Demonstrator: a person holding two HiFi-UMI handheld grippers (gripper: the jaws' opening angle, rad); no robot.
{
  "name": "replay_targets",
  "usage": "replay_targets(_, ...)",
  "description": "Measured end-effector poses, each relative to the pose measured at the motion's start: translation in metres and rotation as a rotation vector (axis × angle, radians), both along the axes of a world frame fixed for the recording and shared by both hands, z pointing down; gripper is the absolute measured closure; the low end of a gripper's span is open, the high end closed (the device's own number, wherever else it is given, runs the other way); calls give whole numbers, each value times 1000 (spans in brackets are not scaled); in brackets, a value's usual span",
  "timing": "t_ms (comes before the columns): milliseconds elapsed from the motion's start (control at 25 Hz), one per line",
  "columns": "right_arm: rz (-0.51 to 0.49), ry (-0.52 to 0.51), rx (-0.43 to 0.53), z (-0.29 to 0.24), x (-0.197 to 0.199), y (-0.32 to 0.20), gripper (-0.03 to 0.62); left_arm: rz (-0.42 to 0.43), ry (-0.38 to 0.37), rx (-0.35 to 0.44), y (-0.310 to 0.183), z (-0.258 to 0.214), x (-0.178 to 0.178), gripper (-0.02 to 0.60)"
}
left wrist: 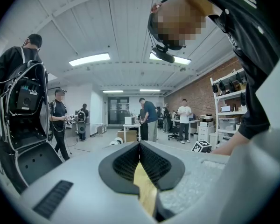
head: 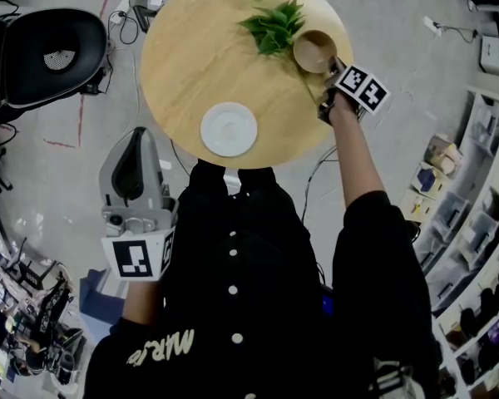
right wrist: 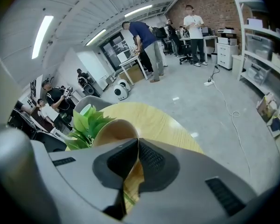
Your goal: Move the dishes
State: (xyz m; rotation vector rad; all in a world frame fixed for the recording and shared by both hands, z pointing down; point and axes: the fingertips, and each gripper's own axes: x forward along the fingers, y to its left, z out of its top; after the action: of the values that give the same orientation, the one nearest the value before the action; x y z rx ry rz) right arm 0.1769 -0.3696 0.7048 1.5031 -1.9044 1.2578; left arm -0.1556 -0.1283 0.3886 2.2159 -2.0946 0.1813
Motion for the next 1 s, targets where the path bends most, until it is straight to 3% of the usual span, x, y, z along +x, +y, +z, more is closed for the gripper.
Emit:
replay_targets(280,-5,10,45,-22,7,-1,582,1,-5,24,4,-11,3,578)
replay_targets(520,-120,27,80,-56,0,22,582,3,-15,52,7,-27,6,578)
replay_targets(1000,-242,27,5,-55,-6,106,582,28,-22,119,3,-51,13,578)
